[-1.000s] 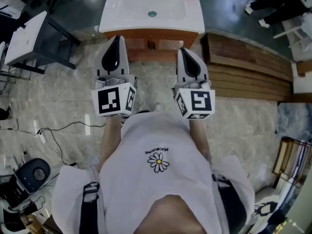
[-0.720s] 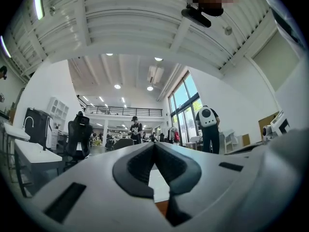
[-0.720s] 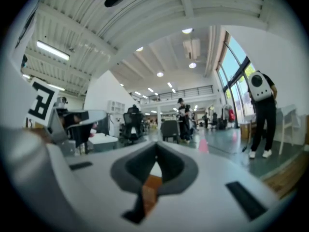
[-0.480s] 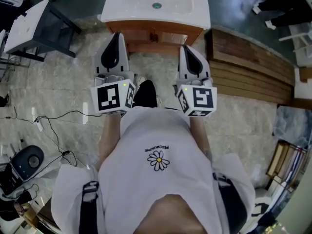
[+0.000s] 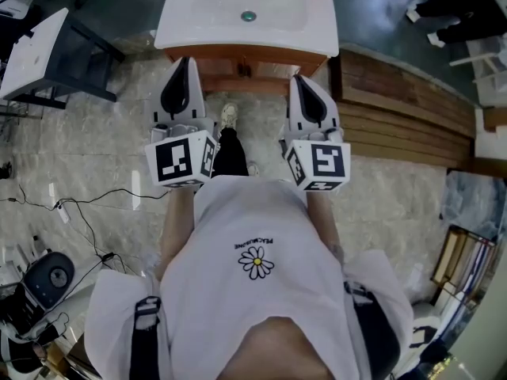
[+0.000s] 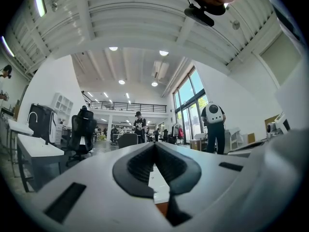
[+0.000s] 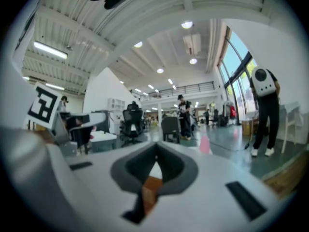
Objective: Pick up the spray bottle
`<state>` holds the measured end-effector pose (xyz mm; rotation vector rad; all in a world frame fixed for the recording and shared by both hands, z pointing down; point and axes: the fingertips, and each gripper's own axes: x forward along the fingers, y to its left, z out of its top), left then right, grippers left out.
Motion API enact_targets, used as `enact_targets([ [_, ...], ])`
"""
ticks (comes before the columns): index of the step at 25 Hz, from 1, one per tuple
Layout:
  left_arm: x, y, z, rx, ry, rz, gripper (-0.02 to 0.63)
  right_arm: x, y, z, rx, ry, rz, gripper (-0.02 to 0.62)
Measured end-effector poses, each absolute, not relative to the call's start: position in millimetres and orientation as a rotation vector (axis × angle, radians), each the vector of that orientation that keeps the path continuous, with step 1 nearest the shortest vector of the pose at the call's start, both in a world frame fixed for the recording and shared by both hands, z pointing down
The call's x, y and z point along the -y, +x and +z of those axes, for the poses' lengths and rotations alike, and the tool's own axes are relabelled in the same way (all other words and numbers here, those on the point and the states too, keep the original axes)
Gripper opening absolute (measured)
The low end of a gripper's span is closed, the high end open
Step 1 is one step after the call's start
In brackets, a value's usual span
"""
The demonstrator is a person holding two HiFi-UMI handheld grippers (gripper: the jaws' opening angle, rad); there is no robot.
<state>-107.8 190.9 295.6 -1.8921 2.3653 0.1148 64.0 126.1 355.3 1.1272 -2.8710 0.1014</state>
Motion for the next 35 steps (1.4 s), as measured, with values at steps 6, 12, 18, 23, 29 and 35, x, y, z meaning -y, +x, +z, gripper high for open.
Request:
enact_targets([
  [6,-160.6,-129.1,305.7,-2.366,-1.917,0.105,0.018,-98.5,43.2,368.6,2.837,1.136,0.132,0.029],
  [12,-125.9,-166.2,322.2,-2.389,-1.921,0.131,0.018,-66.6,17.0,377.4,2.804,1.162,0.113,0.029],
  [18,-56.8,-196.3,321.4,-2.384,-1.964,0.166,0.018,-2.3,-0.7,372.4,2.756,1.223,0.112,0.029],
  [23,-4.7,-230.9,323.2,-2.355,-2.001,0.111,0.018,50.7,-38.9,362.8,2.737,1.257,0.111,0.029],
  [29,58.8,-287.4,310.1,-2.363,-2.011,0.133,0.018,112.9,-87.0,340.6,2.727,1.269,0.061,0.029],
  [35,101.0,-314.7,300.2,-2.307,-2.042,0.108,0.018,152.3,-120.6,337.7,2.732,1.28,0.081,0.029],
])
